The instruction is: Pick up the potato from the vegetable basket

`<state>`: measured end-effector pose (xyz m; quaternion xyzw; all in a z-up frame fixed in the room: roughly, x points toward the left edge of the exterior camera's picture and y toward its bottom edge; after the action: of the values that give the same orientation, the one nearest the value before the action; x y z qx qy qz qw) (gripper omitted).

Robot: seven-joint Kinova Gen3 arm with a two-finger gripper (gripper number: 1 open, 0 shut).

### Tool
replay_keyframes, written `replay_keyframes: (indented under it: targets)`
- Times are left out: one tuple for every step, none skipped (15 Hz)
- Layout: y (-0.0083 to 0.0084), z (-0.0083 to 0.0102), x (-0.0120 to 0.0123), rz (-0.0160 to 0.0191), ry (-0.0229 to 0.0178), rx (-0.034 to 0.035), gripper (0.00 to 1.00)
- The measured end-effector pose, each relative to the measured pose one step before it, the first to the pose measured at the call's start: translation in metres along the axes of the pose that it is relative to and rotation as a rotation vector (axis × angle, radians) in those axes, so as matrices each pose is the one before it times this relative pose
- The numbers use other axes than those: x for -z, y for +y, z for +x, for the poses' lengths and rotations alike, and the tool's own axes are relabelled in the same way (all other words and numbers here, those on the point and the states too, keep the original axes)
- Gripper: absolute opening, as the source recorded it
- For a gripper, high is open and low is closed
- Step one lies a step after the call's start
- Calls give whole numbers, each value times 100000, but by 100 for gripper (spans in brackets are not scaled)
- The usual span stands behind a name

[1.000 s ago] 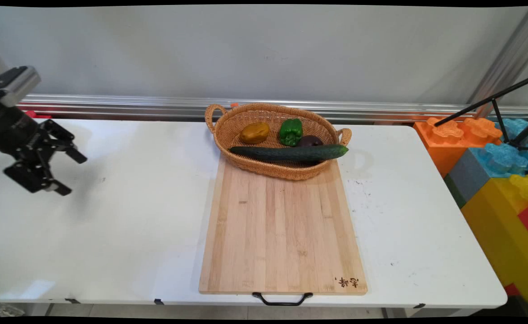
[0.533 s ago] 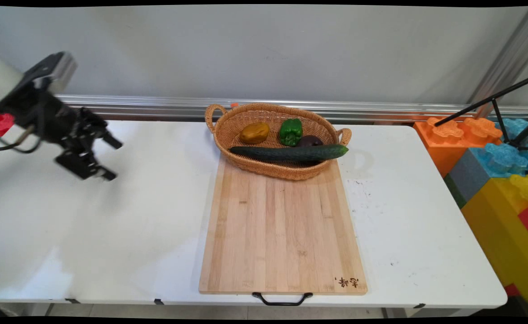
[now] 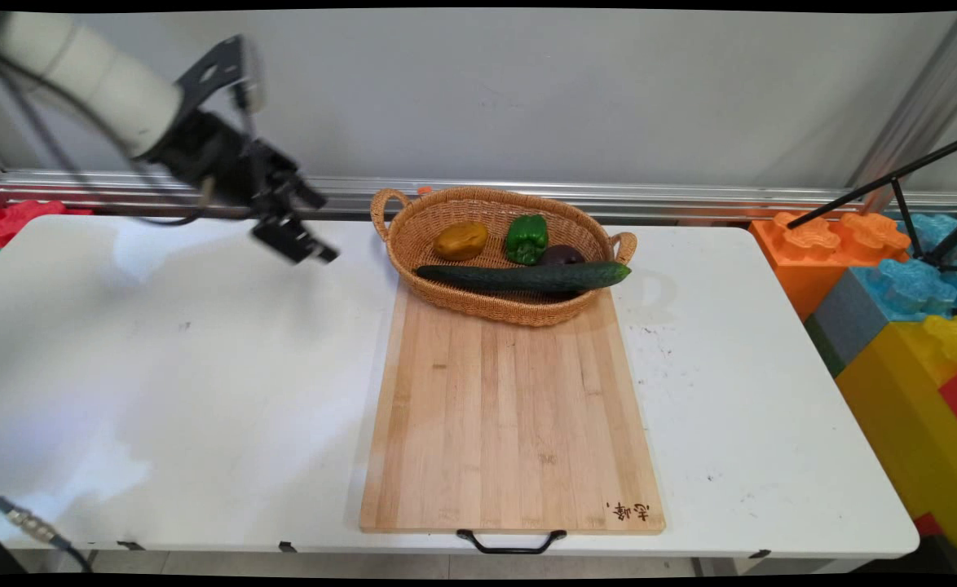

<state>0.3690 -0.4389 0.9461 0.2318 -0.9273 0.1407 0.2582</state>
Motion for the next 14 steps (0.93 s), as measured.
replay_keyframes:
  targets:
    - [-367,1192,-708,1615,839,177,100]
    - [-248,739,-503,1003,447,113,100]
    - [-495,1262,-1013,1579,638,322,100]
    - [-439,949,-858,1274,371,391,100]
    - [-528,1042,-1091,1539,296,723,100]
    - [-315,543,-677,946,83,618,100]
    - [-455,724,-1028,1321,-45,909,100]
    - [-455,599,-1094,1234,-263,962,100]
    - [-546,656,-1574,1279,-487,1107,100]
    - [-363,389,-1203,744,-473,657,100]
    - [-319,291,-1292,411,-544,586,100]
    - [-215,147,-1085,175,-578,367,100]
    - [-202,98,-1101,37,-603,309,100]
    - [-149,78,-900,-41,-496,49,100]
